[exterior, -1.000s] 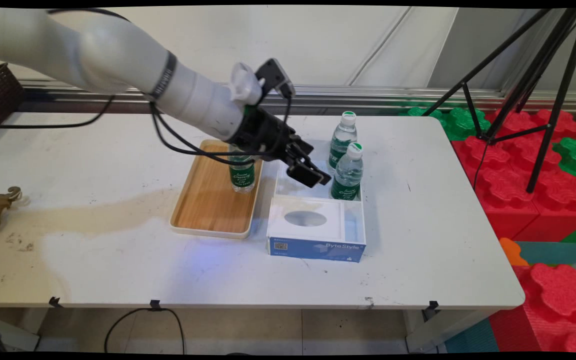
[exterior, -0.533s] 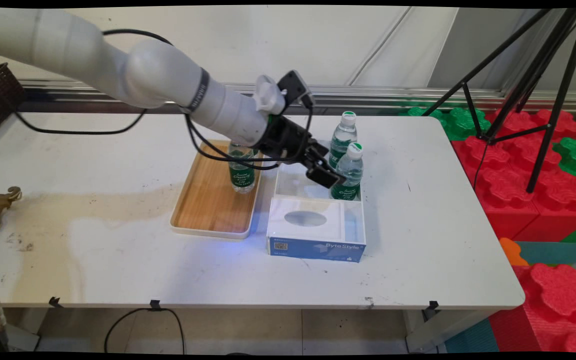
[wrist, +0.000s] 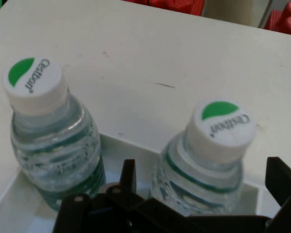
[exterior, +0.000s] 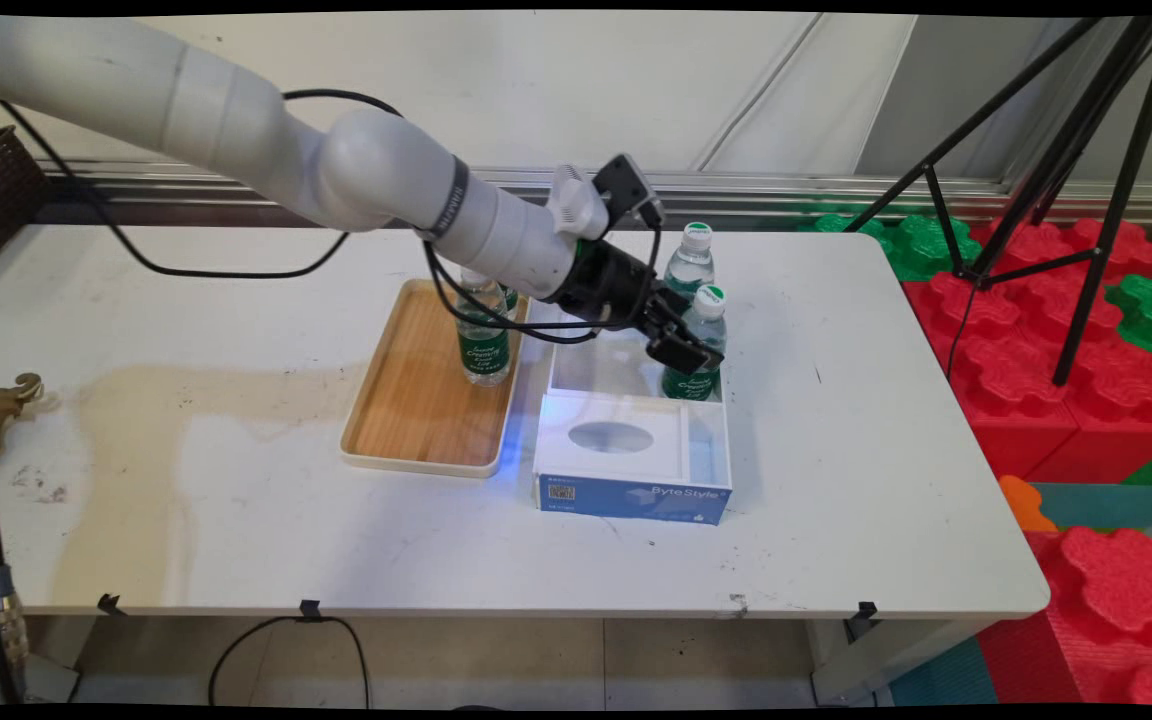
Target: Pick up the green bottle from the white box, then place the picked object on the tray
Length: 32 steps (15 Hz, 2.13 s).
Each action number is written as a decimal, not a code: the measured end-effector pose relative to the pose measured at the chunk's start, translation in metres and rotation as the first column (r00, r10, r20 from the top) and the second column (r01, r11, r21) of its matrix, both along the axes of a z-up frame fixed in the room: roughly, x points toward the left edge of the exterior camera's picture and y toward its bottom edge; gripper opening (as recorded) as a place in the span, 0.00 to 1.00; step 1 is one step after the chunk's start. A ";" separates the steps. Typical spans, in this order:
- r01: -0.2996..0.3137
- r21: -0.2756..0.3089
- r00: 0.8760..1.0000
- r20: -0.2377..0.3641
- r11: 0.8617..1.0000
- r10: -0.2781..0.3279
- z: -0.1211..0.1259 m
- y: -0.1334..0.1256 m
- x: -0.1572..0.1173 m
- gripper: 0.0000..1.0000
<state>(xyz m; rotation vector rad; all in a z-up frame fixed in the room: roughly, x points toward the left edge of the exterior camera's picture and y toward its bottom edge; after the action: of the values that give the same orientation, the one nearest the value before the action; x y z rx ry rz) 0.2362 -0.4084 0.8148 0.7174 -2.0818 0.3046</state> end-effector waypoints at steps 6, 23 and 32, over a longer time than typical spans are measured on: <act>0.016 -0.010 1.000 -0.011 1.000 -0.016 -0.014 -0.017 -0.009 1.00; 0.046 -0.023 0.998 -0.051 0.999 -0.047 0.033 -0.013 0.004 0.00; 0.022 -0.037 0.998 -0.059 0.999 -0.024 0.151 0.036 0.066 0.00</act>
<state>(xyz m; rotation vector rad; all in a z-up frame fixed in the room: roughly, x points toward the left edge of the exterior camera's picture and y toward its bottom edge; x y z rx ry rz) 0.3018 -0.3723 0.9660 0.6727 -2.0221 0.3034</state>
